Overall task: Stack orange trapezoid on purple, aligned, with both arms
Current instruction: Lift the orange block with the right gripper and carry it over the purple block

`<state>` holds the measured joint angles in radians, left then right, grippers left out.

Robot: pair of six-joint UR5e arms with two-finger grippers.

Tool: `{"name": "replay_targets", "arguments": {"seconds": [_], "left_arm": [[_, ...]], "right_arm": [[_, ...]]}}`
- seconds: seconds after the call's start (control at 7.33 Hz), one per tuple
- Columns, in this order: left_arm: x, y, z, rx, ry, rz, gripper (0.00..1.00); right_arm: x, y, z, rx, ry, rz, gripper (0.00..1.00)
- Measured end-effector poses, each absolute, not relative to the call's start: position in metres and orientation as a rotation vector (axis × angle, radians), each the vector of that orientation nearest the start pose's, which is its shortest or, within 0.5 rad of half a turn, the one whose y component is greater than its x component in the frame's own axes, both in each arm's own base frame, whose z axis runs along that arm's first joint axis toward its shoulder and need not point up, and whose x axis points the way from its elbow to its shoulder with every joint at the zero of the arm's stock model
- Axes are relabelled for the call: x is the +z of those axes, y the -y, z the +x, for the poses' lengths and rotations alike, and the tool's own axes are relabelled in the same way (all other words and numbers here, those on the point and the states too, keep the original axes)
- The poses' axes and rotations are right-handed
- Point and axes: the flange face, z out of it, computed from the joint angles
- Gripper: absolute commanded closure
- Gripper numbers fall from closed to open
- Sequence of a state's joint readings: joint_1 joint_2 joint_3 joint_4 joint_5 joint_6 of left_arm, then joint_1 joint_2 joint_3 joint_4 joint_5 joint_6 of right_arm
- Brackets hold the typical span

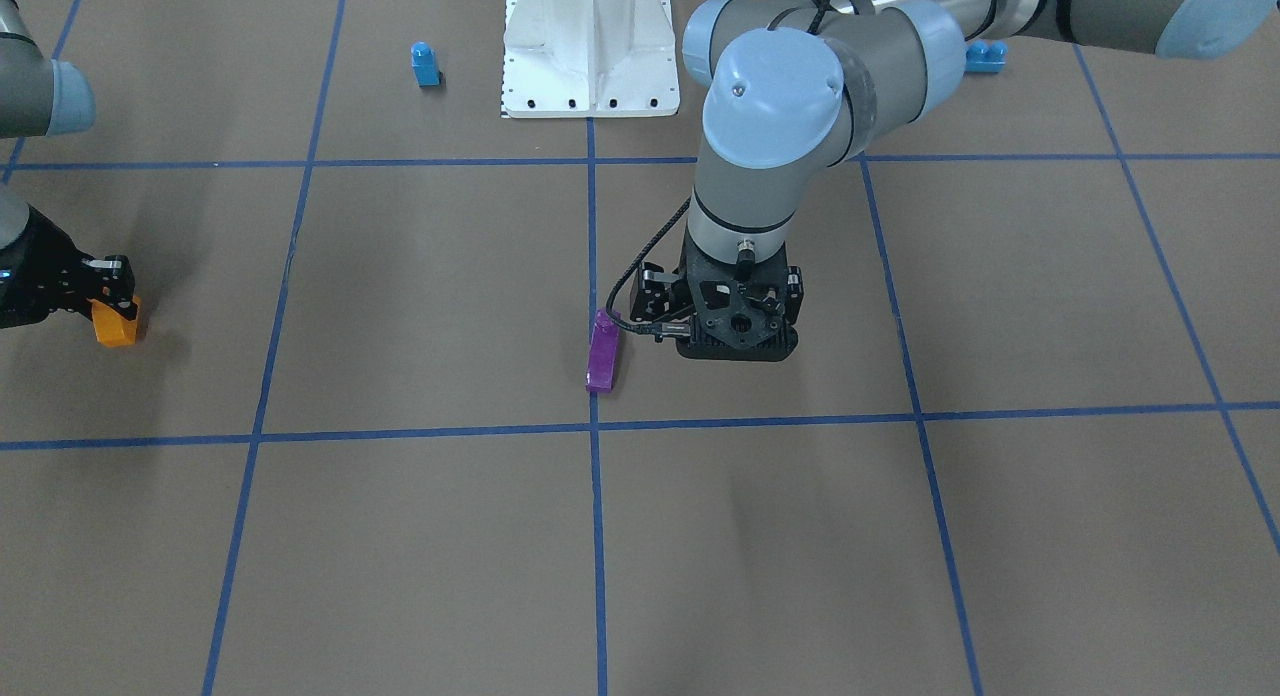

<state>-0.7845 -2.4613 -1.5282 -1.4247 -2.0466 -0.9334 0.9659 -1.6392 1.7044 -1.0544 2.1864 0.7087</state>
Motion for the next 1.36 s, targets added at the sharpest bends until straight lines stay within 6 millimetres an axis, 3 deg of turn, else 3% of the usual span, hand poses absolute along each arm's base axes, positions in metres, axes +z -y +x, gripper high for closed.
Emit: {"name": "replay_targets", "arguments": {"seconds": [0.27, 0.55, 0.95, 1.09, 1.36], "left_arm": [[0.16, 0.578, 0.434, 0.056, -0.8, 0.118, 0.0], [0.209, 0.591, 0.385, 0.109, -0.76, 0.156, 0.0], [0.309, 0.613, 0.275, 0.208, -0.712, 0.17, 0.0], [0.337, 0.616, 0.245, 0.231, -0.698, 0.17, 0.0], [0.371, 0.616, 0.209, 0.262, -0.684, 0.166, 0.0]], "right_arm": [[0.491, 0.475, -0.225, -0.052, 0.823, 0.069, 1.0], [0.402, 0.506, -0.265, 0.072, 0.868, 0.033, 1.0], [0.239, 0.538, -0.398, 0.203, 0.891, -0.082, 1.0], [0.2, 0.54, -0.443, 0.227, 0.878, -0.109, 1.0], [0.167, 0.529, -0.499, 0.232, 0.853, -0.119, 1.0]]}}
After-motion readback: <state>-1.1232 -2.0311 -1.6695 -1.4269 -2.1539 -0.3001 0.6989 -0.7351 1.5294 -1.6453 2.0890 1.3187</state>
